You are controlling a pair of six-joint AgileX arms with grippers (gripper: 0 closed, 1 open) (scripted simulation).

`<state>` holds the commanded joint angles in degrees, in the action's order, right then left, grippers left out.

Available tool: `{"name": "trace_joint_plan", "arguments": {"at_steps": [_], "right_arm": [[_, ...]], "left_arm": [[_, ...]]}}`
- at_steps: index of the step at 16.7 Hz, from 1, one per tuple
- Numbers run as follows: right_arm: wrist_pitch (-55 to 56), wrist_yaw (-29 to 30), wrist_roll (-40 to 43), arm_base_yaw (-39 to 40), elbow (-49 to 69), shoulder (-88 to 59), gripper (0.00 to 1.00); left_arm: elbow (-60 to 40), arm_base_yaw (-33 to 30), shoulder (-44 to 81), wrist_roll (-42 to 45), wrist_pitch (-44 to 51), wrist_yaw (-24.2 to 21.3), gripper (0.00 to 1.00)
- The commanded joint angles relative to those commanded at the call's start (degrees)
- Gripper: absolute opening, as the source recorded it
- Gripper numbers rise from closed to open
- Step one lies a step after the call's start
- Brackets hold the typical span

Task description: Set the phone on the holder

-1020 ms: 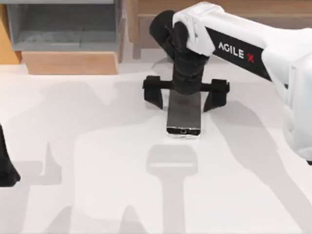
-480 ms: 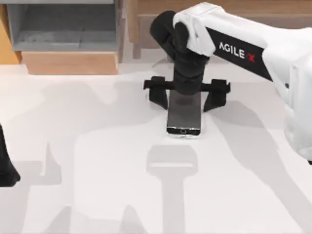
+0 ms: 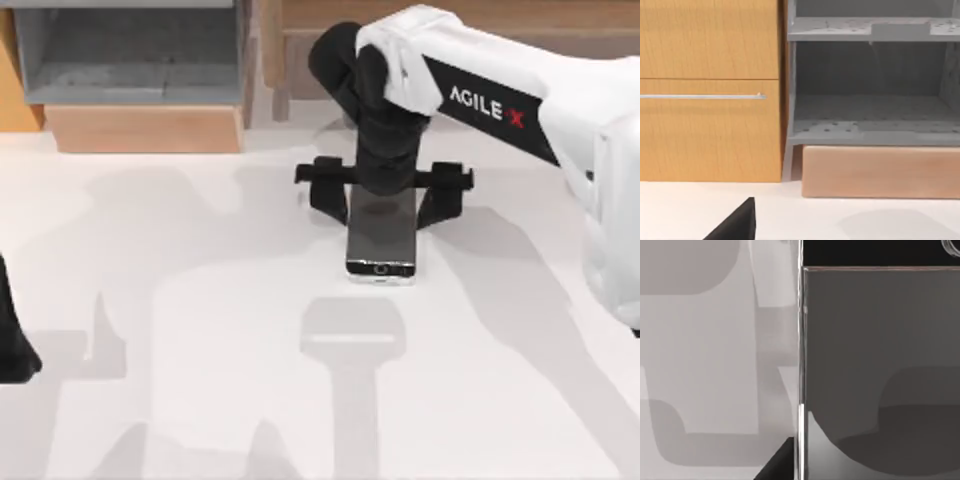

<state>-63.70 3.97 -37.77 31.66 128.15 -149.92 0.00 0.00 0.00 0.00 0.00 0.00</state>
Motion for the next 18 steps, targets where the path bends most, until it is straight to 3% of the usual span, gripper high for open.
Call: {"name": "trace_joint_plan", "arguments": {"at_steps": [18], "right_arm": [[-4.8,0.5,0.2,0.1,3.1,2.4,0.00]], "left_arm": [[0.0,0.0,0.0,0.0,0.0,0.0,1.00]]}}
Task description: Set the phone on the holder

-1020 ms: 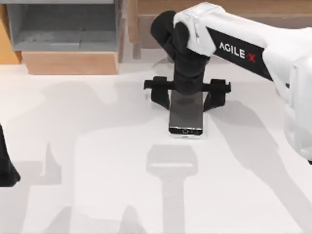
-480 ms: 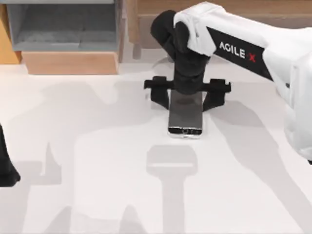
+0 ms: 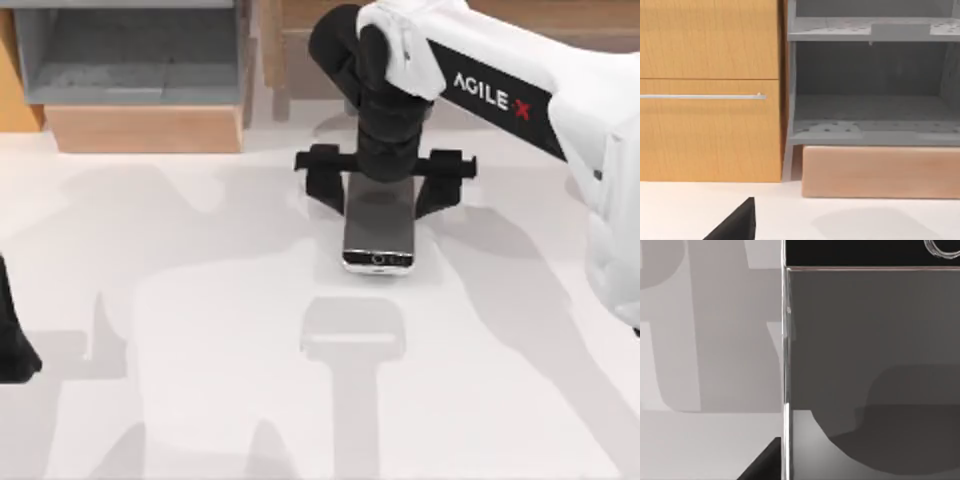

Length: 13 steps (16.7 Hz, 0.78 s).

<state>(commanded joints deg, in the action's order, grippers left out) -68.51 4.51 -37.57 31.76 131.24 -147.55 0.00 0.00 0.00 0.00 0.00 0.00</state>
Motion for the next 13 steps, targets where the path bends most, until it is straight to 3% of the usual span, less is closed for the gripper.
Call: {"name": "trace_joint_plan", "arguments": {"at_steps": [6,13], "right_arm": [[3.3,-0.9,2.2,-0.1,-1.6,6.0,0.00],[16.2,-4.2,9.9,-3.5,-18.9,22.2,0.00]], "left_arm": [[0.0,0.0,0.0,0.0,0.0,0.0,1.00],[0.0,0.0,0.0,0.0,0.0,0.0,1.00]]}}
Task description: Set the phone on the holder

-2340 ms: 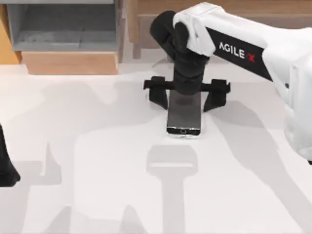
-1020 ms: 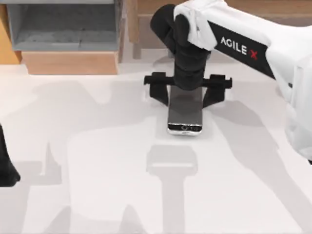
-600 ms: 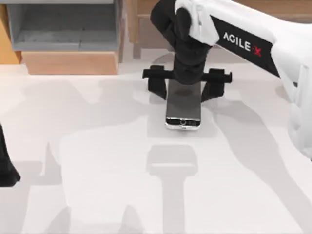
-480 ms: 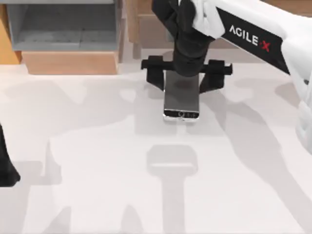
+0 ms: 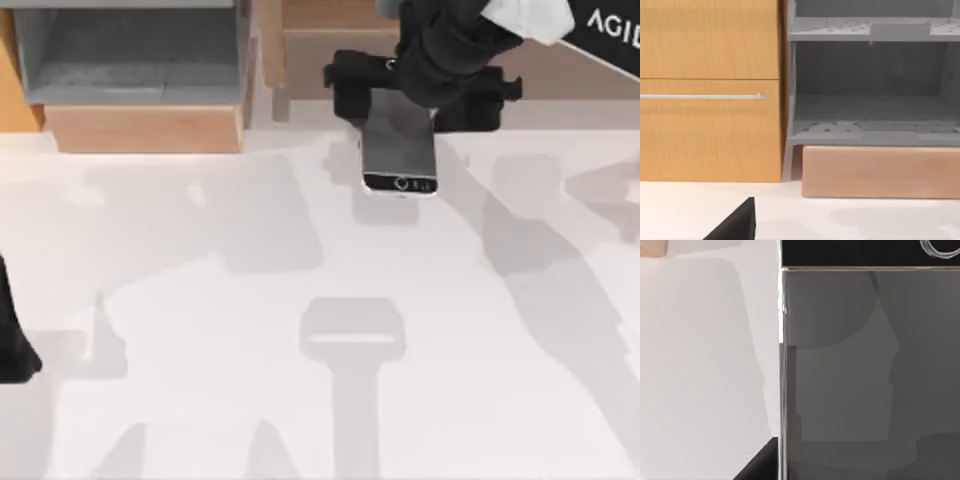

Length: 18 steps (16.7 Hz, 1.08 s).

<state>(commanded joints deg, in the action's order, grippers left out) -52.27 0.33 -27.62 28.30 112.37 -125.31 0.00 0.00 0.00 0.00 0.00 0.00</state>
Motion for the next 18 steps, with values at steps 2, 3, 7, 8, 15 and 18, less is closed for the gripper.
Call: {"name": "trace_joint_plan", "arguments": {"at_steps": [2,3,7,8,15,18], "right_arm": [[5.3,-1.1,2.9,-2.1,-6.9,5.2,0.00],[8.3,-1.6,4.5,-3.5,-10.5,7.8,0.00],[21.2,-3.7,10.9,-10.0,-25.4,18.0,0.00],[24.7,-4.2,12.5,-11.8,-29.2,20.5,0.00],[49.0,-7.4,23.0,-26.2,-53.8,34.9,0.00],[58.4,-8.6,26.5,-32.1,-62.4,39.5,0.00]], "left_arm": [[0.0,0.0,0.0,0.0,0.0,0.0,1.00],[0.0,0.0,0.0,0.0,0.0,0.0,1.00],[0.0,0.0,0.0,0.0,0.0,0.0,1.00],[0.0,0.0,0.0,0.0,0.0,0.0,1.00],[0.0,0.0,0.0,0.0,0.0,0.0,1.00],[0.0,0.0,0.0,0.0,0.0,0.0,1.00]]}}
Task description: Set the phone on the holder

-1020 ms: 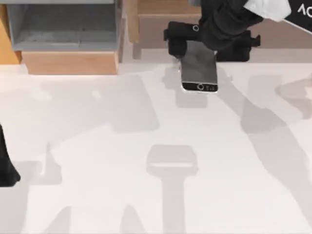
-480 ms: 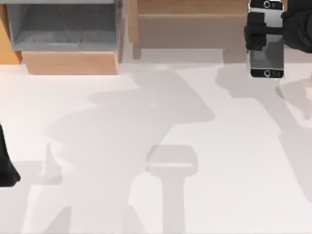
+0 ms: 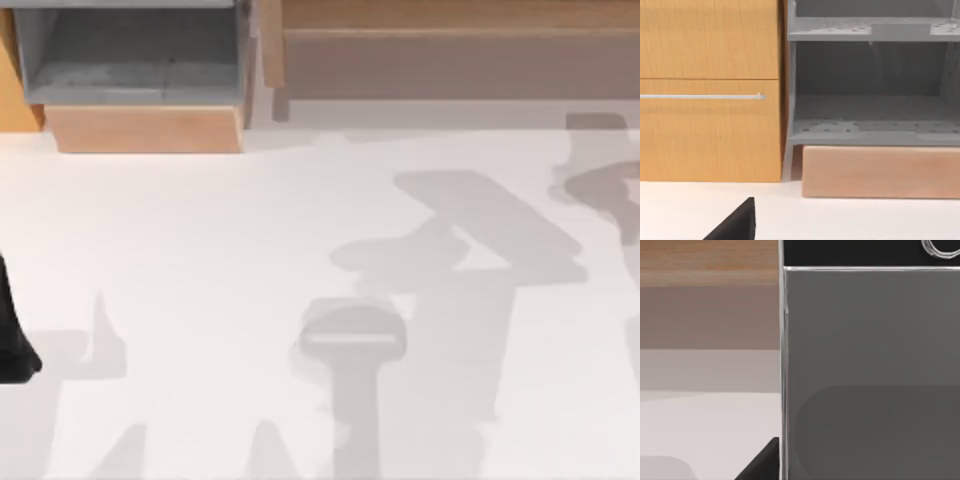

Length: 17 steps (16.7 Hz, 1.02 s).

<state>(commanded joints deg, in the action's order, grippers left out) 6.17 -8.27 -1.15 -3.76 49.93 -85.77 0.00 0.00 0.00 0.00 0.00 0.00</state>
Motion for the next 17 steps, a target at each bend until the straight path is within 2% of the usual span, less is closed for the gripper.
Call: {"name": "trace_joint_plan", "arguments": {"at_steps": [7,17], "right_arm": [[14.6,-1.9,4.8,-9.4,-12.7,6.0,0.00],[16.9,-2.0,4.3,-9.9,-12.1,5.5,0.00]], "left_arm": [[0.0,0.0,0.0,0.0,0.0,0.0,1.00],[0.0,0.0,0.0,0.0,0.0,0.0,1.00]]}}
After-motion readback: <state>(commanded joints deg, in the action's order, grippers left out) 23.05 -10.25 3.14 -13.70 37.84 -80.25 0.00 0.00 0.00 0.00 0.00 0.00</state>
